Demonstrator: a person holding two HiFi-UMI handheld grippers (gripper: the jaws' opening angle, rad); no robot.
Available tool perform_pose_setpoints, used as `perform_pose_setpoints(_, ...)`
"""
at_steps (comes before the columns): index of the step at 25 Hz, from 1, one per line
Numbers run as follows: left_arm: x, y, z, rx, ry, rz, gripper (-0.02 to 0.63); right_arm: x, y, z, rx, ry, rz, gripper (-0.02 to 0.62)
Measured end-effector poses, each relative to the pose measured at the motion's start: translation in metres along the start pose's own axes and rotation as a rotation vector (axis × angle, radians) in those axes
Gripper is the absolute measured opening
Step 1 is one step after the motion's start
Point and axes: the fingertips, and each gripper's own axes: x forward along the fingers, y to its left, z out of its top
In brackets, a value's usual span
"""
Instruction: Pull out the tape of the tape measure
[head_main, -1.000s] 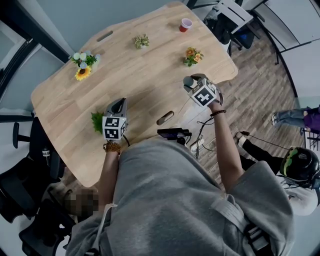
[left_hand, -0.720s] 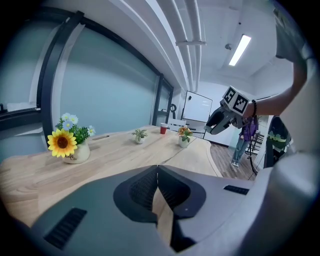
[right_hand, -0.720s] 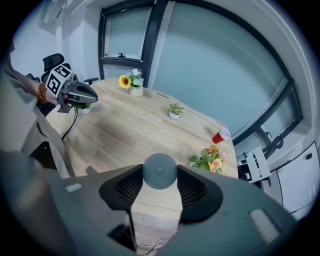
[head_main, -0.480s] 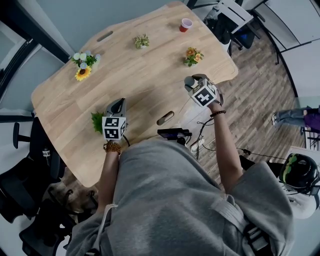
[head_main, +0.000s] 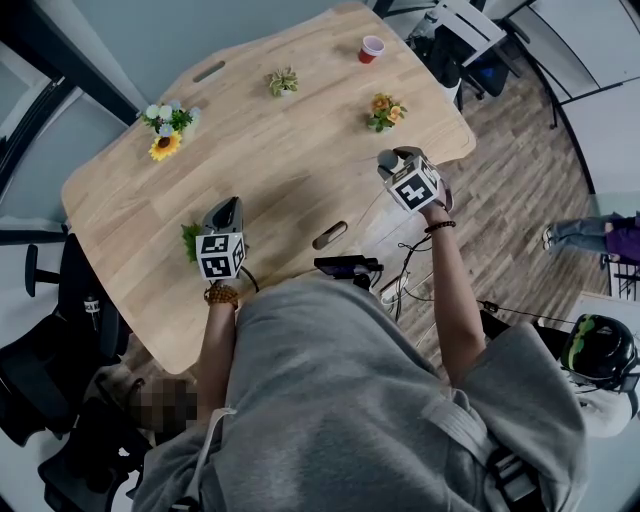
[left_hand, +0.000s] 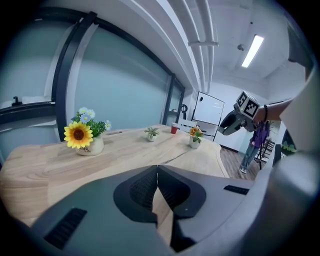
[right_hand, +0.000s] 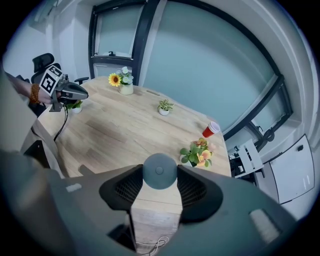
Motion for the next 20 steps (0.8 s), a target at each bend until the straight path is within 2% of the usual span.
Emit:
perform_pose_setpoints(12,-0.002,0.002,0.0,0.005,0.002,0.012,0.011,0.006,-0.001,0.0,0.017,-0.016,-0.013,0.224)
perform_pose_setpoints(16,-0.006,0.012,-0.003,-0.021,0.005,0.046,0.011,0.003,-0.01,-0.008,0.026,0.002,-0.053,0.224)
perform_pose_setpoints(20,-0.007,0.015,-0.005,-0.032,0.007,0.053,0.011,0.001,-0.016,-0.015,0.047,0.006,-0.054,0.224)
